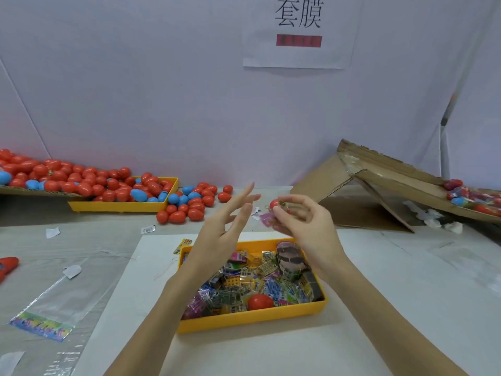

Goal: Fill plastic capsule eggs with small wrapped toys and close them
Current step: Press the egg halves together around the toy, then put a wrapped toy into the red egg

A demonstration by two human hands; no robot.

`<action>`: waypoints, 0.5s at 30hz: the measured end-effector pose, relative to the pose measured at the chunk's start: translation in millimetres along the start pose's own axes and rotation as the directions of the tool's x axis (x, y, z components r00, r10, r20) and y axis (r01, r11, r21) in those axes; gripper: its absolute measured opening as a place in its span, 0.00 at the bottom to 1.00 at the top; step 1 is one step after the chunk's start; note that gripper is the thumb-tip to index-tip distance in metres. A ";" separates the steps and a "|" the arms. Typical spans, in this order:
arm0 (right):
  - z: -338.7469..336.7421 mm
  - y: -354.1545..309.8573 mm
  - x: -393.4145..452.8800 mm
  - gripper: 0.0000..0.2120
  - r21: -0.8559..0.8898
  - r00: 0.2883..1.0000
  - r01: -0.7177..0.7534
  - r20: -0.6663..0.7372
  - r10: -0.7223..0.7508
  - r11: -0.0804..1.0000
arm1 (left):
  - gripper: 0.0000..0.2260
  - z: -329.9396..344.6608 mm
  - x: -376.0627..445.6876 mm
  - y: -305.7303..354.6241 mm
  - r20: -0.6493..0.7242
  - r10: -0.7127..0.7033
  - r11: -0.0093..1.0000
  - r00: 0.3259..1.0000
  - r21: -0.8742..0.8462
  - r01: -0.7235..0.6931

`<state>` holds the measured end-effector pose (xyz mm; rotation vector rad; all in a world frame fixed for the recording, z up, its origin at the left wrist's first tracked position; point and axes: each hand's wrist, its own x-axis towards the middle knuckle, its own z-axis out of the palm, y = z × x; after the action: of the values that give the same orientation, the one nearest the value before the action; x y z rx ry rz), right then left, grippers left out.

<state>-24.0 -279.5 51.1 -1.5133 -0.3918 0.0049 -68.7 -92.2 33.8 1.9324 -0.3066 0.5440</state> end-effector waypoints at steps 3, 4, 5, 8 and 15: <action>-21.2 -13.0 41.4 0.12 -0.489 0.873 0.323 -0.176 -0.455 0.810 | 0.15 -3.1 0.7 -2.6 -0.070 0.029 0.996 0.997 0.082 -0.023; -31.6 -18.4 59.8 0.12 -0.608 0.824 0.339 -0.175 -0.538 0.718 | 0.15 -3.2 0.9 -3.5 -0.078 0.030 0.996 0.997 0.087 -0.023; -42.9 -23.7 77.7 0.12 -0.717 0.792 0.310 -0.168 -0.587 0.624 | 0.16 -2.9 1.0 -4.4 -0.079 0.024 0.996 0.997 0.085 -0.017; -73.1 -26.9 122.3 0.13 -0.936 0.827 0.008 -0.192 -0.529 0.352 | 0.18 -2.7 0.5 -5.9 -0.059 0.028 0.994 0.998 0.111 -0.021; -37.0 8.1 125.6 0.20 -0.979 0.950 -0.132 -0.080 -0.301 -0.157 | 0.17 -4.6 0.0 -9.1 -0.052 -0.025 0.970 0.998 0.241 0.037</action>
<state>105.0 -284.1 74.1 -3.0934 -0.1852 -0.8946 -65.7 -84.3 28.1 2.1521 -0.1847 0.6302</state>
